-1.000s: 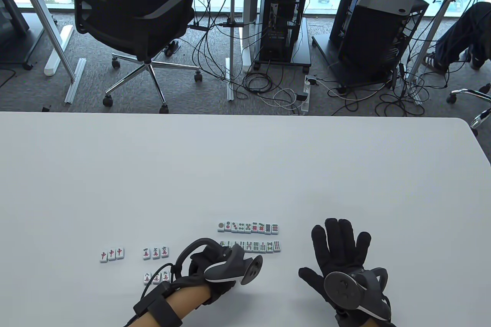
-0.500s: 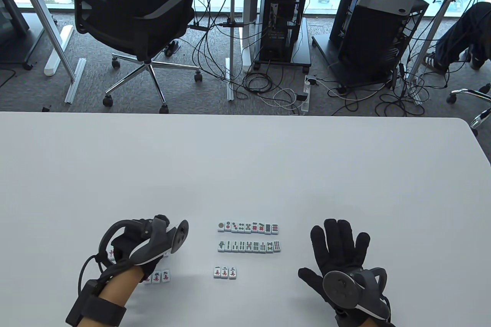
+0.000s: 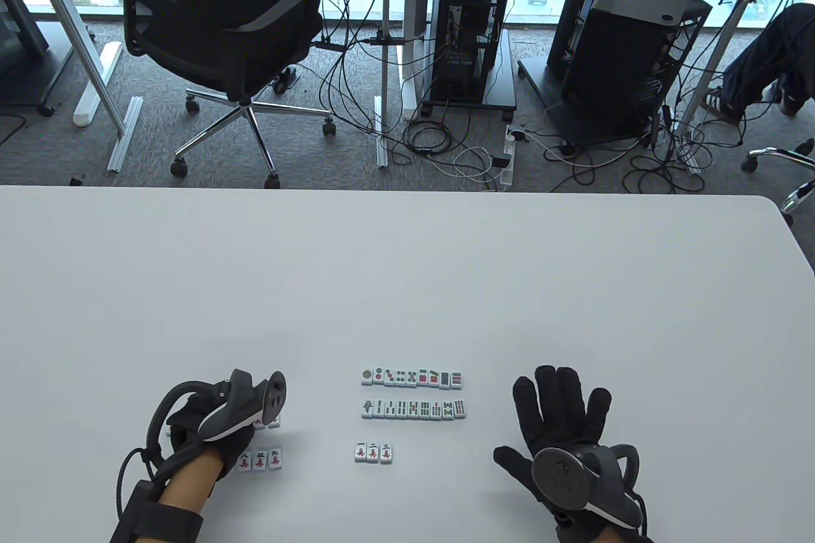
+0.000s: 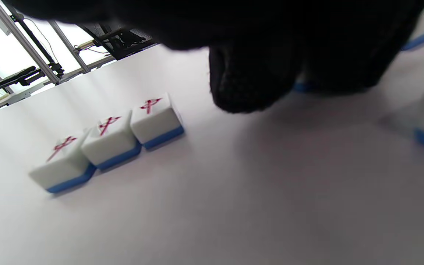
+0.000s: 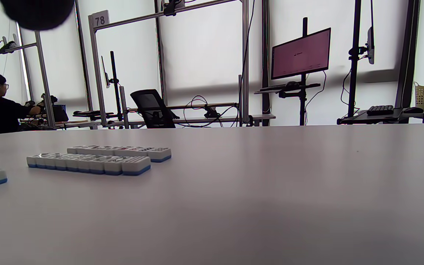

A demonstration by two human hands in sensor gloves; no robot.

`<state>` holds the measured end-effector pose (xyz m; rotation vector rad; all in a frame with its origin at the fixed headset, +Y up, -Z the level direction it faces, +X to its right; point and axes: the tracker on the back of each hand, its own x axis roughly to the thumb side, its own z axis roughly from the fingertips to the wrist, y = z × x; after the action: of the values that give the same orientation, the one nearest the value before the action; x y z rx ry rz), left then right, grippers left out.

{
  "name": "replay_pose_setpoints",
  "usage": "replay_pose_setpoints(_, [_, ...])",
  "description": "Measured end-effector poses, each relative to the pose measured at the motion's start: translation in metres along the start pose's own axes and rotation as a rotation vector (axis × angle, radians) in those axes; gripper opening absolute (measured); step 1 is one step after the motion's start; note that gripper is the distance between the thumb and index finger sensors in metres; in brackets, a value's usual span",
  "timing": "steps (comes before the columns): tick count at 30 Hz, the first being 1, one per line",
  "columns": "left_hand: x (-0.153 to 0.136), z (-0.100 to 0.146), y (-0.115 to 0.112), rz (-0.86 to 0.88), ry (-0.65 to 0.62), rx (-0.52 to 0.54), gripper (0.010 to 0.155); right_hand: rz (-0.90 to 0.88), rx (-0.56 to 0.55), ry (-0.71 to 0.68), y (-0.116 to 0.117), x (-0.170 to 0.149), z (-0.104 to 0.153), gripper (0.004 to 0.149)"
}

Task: Mahjong suit sorting

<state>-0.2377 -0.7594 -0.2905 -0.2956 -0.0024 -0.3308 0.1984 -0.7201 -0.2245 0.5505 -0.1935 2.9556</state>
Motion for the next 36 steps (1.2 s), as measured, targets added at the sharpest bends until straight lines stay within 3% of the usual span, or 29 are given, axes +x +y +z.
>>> replay_pose_setpoints(4, [-0.008,0.0,0.003,-0.017,0.033,-0.017,0.061,-0.001,0.001,0.001,0.0,0.0,0.0,0.092])
replay_pose_setpoints(11, [-0.001,0.007,0.046,0.131,0.021,0.07,0.061,-0.004,-0.002,0.003,0.0,-0.001,0.0,0.092])
replay_pose_setpoints(15, [0.036,0.019,0.083,0.247,-0.104,0.158,0.062,-0.004,-0.002,0.004,0.0,-0.001,0.0,0.092])
replay_pose_setpoints(22, [0.109,0.039,0.123,0.232,-0.309,0.24,0.062,-0.013,-0.004,0.002,0.0,-0.001,0.0,0.092])
replay_pose_setpoints(25, [0.135,0.045,0.127,0.192,-0.37,0.247,0.061,-0.02,-0.008,0.002,-0.001,-0.002,0.0,0.092])
replay_pose_setpoints(29, [0.167,0.044,0.116,0.103,-0.43,0.203,0.061,-0.031,-0.015,-0.002,-0.001,-0.002,0.0,0.092])
replay_pose_setpoints(36, [0.191,0.038,0.089,0.04,-0.458,0.132,0.061,-0.039,-0.018,-0.01,-0.001,-0.002,0.0,0.092])
